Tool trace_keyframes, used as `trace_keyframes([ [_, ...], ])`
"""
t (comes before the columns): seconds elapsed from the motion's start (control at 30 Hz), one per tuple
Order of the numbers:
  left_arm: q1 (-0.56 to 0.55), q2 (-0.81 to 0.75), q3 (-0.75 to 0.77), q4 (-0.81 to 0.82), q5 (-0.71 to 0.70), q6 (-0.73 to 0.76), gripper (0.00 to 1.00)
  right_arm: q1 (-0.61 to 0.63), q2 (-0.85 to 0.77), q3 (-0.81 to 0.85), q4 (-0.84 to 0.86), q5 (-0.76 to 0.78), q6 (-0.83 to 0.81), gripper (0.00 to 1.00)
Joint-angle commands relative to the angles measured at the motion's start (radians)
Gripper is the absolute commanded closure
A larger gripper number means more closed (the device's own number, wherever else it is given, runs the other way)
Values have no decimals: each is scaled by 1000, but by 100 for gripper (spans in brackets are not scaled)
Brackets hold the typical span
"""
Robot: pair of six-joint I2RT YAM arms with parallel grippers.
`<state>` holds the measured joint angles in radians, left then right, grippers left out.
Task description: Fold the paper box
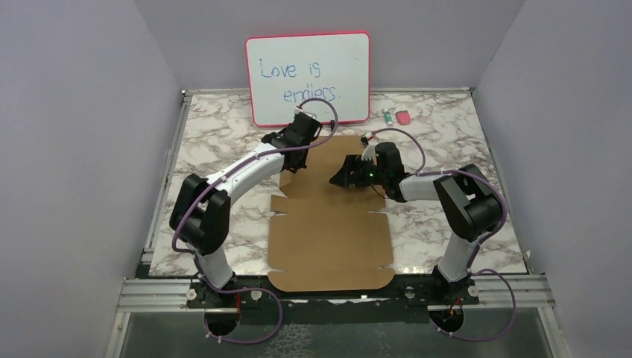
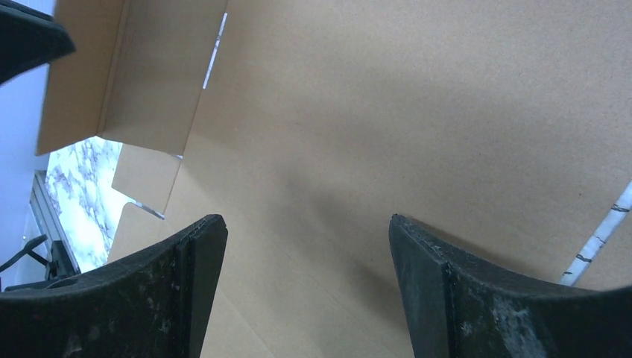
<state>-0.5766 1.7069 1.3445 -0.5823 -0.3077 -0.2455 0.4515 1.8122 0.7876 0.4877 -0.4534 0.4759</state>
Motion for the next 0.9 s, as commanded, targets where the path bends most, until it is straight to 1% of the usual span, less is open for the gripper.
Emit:
trace_keyframes([
  [0.0,-73,89,59,-113,-142,4,93,8,4,-28,-64,46,7,15],
  [0.07,-96,113,84,-133,-188,8,91,7,0,-28,-67,45,10,15],
  [0.2,-132,129,124,-162,-247,16,83,7,-17,-32,-64,48,12,15],
  [0.33,-142,111,136,-163,-259,16,79,8,-40,-21,-89,50,3,15],
  [0.47,-143,75,141,-161,-264,17,72,8,-97,-3,-148,70,-16,14],
  [0.57,-143,38,153,-160,-268,19,64,2,-156,16,-206,110,-56,11],
  [0.7,-139,-2,160,-147,-247,27,51,-43,-237,29,-269,120,-95,9],
  [0.87,-98,-64,109,-67,-117,31,39,-151,-332,17,-327,111,-114,8],
])
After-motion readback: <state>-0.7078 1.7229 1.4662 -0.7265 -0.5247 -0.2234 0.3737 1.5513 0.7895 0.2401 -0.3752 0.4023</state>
